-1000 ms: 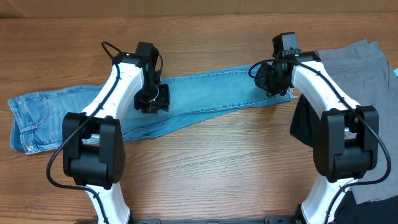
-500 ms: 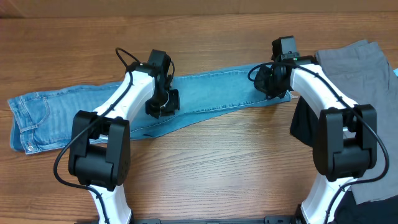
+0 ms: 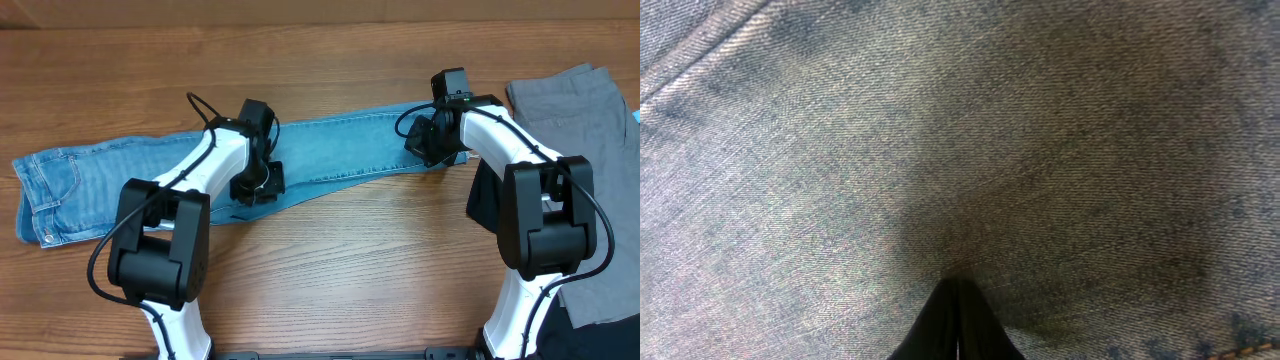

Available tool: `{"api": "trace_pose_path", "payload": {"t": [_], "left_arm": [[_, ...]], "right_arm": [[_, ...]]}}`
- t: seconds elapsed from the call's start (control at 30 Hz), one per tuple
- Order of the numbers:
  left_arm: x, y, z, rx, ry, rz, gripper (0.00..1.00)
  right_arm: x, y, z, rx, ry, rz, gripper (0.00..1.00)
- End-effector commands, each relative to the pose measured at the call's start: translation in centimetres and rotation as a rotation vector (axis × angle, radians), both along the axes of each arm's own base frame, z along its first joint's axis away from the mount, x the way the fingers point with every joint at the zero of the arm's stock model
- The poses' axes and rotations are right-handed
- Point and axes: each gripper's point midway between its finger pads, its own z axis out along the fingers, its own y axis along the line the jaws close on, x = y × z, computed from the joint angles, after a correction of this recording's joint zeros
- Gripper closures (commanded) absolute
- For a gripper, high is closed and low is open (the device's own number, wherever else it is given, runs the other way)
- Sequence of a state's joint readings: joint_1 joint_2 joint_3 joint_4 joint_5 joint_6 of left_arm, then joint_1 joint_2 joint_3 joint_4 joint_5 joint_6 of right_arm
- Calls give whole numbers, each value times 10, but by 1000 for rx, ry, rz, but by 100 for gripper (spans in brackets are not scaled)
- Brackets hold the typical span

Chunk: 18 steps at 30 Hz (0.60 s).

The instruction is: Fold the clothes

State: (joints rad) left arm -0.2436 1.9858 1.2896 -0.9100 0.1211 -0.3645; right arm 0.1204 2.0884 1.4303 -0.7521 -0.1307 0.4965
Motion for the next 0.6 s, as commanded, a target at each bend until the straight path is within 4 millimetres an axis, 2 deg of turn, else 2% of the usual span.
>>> {"api": "trace_pose_path", "payload": {"t": [0.0, 0.07, 0.17, 0.3, 0.47, 0.57], "left_arm": [[-26, 51, -18, 181, 97, 88, 89], [-34, 65, -16, 228, 133, 124, 96], [-45, 76, -12, 249, 185, 149, 96], [-56, 90, -5, 309, 226, 216, 96], [-76, 113, 21, 461, 275, 329, 96], [-80, 119, 37, 504, 266, 345, 96]], "right_arm": [[-6, -28, -14, -95, 38, -44, 96], [-8, -42, -14, -153, 47, -65, 96], [-11, -61, -14, -229, 59, -101, 96], [-10, -72, -9, -246, 68, -122, 96], [-5, -93, 14, -341, 74, -146, 96], [-1, -99, 30, -379, 73, -152, 96]]}}
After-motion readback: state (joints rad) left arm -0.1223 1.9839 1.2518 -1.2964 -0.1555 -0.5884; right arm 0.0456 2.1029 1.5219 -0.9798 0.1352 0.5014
